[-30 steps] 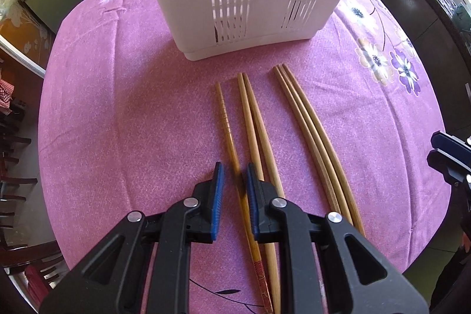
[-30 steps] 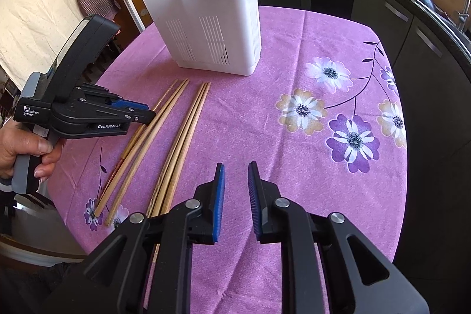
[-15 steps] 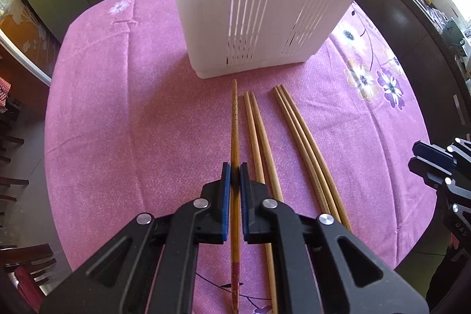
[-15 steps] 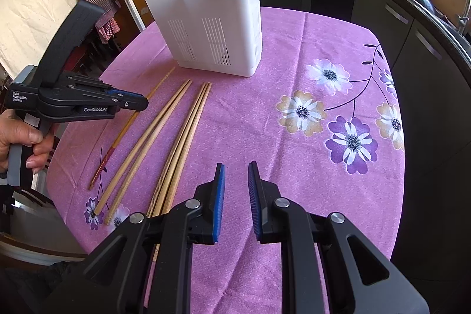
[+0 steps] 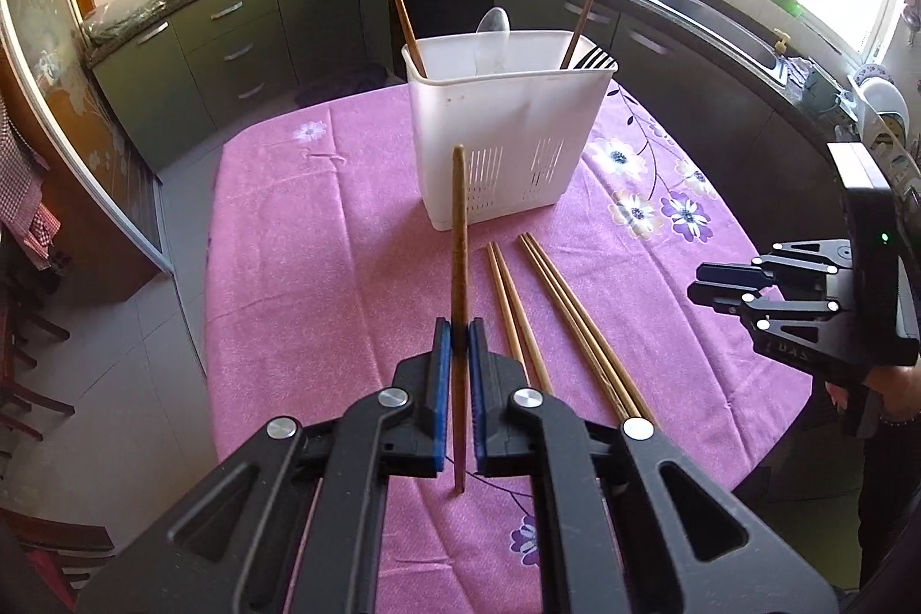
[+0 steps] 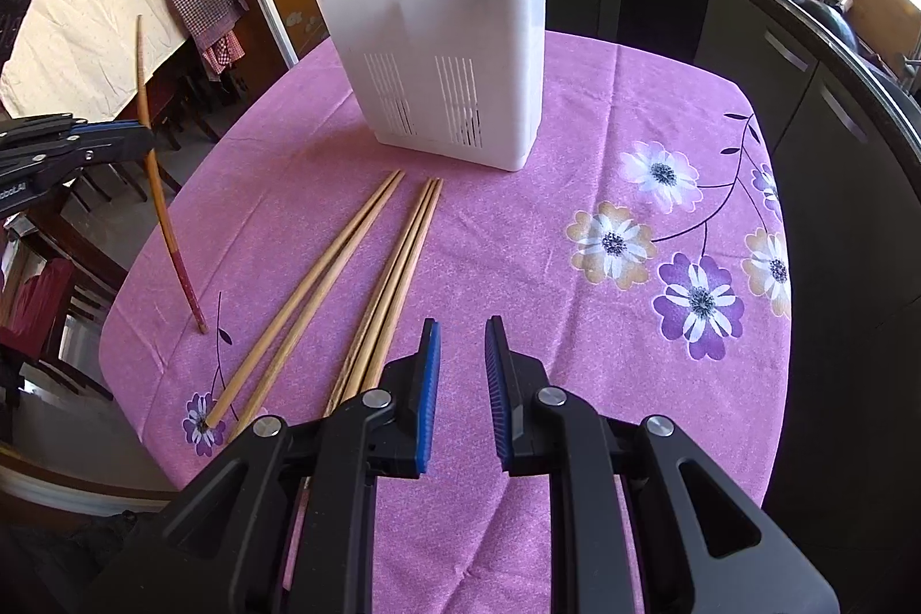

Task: Organize utensils
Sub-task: 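Lower the right tool toward the remaining chopsticks to grasp one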

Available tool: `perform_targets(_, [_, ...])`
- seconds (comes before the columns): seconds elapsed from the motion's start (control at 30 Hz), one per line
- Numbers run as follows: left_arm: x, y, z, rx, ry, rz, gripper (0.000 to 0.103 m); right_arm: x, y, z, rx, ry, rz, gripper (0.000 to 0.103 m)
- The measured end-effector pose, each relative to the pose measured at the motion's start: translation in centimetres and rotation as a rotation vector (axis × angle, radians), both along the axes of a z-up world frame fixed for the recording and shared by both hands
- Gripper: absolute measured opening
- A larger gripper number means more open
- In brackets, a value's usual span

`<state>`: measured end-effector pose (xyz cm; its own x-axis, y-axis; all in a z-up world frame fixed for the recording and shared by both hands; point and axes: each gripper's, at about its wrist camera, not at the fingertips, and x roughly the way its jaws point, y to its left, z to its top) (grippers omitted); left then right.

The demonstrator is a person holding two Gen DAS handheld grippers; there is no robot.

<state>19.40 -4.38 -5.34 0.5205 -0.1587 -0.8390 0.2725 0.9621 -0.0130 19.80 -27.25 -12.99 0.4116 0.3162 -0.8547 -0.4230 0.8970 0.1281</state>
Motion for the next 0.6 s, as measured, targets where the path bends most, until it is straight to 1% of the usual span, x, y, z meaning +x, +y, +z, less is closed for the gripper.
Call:
perform_targets(0.2, [-2.6, 1.0, 0.5, 0.015, -0.040, -0.013, 0.006, 0.9, 1.7, -0.8, -0.005, 0.044, 0.026, 0.017])
perform_targets(0.33, [-3.7, 1.5, 0.6, 0.004, -0.059, -0.018, 0.006, 2.6, 2.9, -1.7, -0.008, 0.094, 0.037, 0.017])
perform_targets(0.5, [-4.4, 2.1, 0.8, 0.000, -0.075, -0.022, 0.006, 5.1, 4.3, -3.6, -0.012, 0.167, 0.039, 0.017])
perform_targets(0.6, [-4.8, 2.2, 0.9, -0.004, -0.078, -0.027, 0.006, 5.9, 5.1, -4.3, -0.036, 0.185, 0.038, 0.016])
